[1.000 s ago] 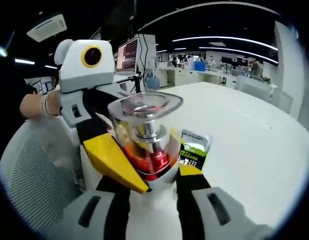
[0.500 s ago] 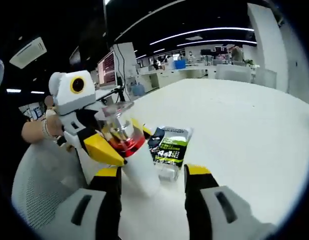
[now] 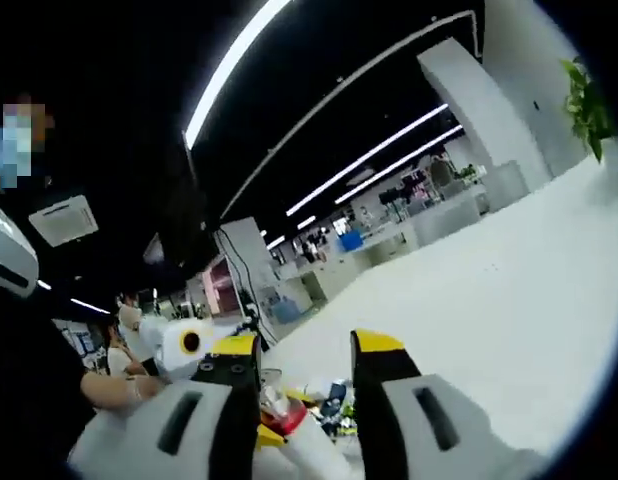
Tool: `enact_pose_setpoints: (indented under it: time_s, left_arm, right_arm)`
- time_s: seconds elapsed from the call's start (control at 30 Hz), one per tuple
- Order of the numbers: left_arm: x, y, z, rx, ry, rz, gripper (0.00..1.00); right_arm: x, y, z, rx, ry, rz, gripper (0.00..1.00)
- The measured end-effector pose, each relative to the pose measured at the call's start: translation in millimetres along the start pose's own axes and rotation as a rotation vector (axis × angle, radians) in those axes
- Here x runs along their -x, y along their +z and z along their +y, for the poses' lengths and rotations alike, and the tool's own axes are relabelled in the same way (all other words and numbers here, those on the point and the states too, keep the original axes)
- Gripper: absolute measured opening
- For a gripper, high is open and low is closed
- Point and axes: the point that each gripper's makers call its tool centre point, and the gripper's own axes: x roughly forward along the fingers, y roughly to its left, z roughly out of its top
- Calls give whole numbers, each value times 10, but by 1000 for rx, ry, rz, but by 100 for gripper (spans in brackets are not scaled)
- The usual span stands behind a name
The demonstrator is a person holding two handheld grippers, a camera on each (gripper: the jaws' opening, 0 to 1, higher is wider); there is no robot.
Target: Arrange the skincare products in the storage area until every visible bottle or jar stands upright without overlapping.
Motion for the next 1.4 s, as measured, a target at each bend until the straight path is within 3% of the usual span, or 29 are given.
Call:
enact_pose_setpoints:
  time_s: [0.17, 0.33, 0.5, 0.6, 0.67, 1.07, 1.13, 1.2, 1.27, 1.4]
  left_arm:
    - [0, -14, -43, -11, -20, 5, 26]
    - [0, -15, -44, -6, -26, 0, 26]
    - [1, -16, -53, 6, -40, -8, 27]
    - [0, -18, -71, 5, -53, -7, 27]
    - [1, -19, -76, 3, -57, -7, 27]
    - [1, -23, -91, -5, -66, 3, 27]
    - [-5, -56, -83, -2, -59, 30, 28]
    - [-5, -186, -39, -67, -31, 107, 28]
    - [-10, -230, -42, -92, -26, 130, 28]
    - [-7, -267, -19, -59, -16, 148, 27]
  right_arm:
    - [-142, -358, 172, 91, 74, 172, 54]
    - [-178, -635, 204, 192, 68, 294, 52]
    - [-232, -676, 261, 209, 92, 298, 45]
    - [-222, -739, 281, 281, 97, 334, 38]
    - [-231, -728, 297, 264, 107, 327, 36]
    - [-217, -813, 348, 355, 130, 375, 31]
    - [-217, -815, 350, 375, 131, 378, 30]
    - [-219, -814, 345, 384, 126, 378, 30]
    - [-218, -811, 341, 386, 124, 378, 30]
    - [-214, -796, 323, 405, 122, 372, 30]
